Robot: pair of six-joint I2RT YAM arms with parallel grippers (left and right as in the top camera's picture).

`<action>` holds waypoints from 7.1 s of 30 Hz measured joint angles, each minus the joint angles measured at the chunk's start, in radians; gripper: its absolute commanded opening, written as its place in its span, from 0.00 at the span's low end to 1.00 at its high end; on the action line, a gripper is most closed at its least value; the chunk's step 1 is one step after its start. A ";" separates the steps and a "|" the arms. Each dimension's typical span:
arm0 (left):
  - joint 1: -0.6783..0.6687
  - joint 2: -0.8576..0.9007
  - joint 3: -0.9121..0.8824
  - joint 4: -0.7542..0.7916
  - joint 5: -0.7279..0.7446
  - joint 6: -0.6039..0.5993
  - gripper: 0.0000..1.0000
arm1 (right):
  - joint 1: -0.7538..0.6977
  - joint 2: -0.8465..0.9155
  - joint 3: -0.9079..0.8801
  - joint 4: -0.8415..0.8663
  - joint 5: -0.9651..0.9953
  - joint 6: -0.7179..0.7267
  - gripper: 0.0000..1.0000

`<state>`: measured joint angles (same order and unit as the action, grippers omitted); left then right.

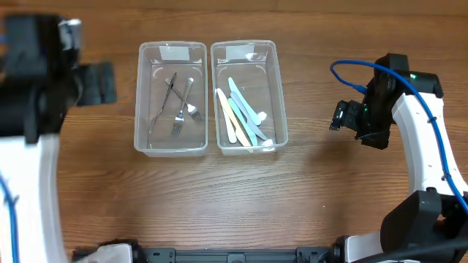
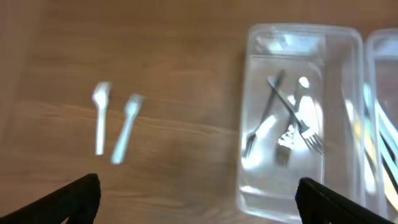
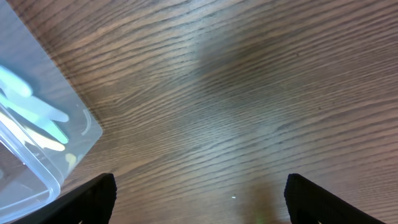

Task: Pack container
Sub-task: 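Carry the dark-handled fork into the left container and release it, then move the left gripper to the white plastic fork and grasp it, then carry the white plastic fork into the left container and release it, then move the left gripper to the last white plastic fork and grasp it, then carry the white plastic fork into the left container and release it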

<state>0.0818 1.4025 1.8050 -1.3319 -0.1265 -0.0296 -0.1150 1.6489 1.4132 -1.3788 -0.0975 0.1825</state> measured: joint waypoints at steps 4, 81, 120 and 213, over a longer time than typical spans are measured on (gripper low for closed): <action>0.085 -0.146 -0.247 0.139 0.005 0.001 1.00 | 0.000 0.000 0.000 0.001 0.000 0.000 0.89; 0.484 0.776 -0.248 0.646 0.288 0.610 0.27 | 0.000 0.000 -0.001 -0.031 0.000 -0.021 0.89; -0.231 0.550 -0.241 0.470 0.194 -0.051 0.30 | 0.000 0.000 -0.001 0.009 0.002 -0.023 0.89; 0.520 0.871 0.118 0.397 0.224 0.362 0.04 | 0.000 0.000 -0.001 0.072 0.001 -0.028 0.95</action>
<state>0.6022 2.2738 1.9228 -0.9352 0.0978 0.3325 -0.1150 1.6489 1.4124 -1.3064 -0.0963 0.1547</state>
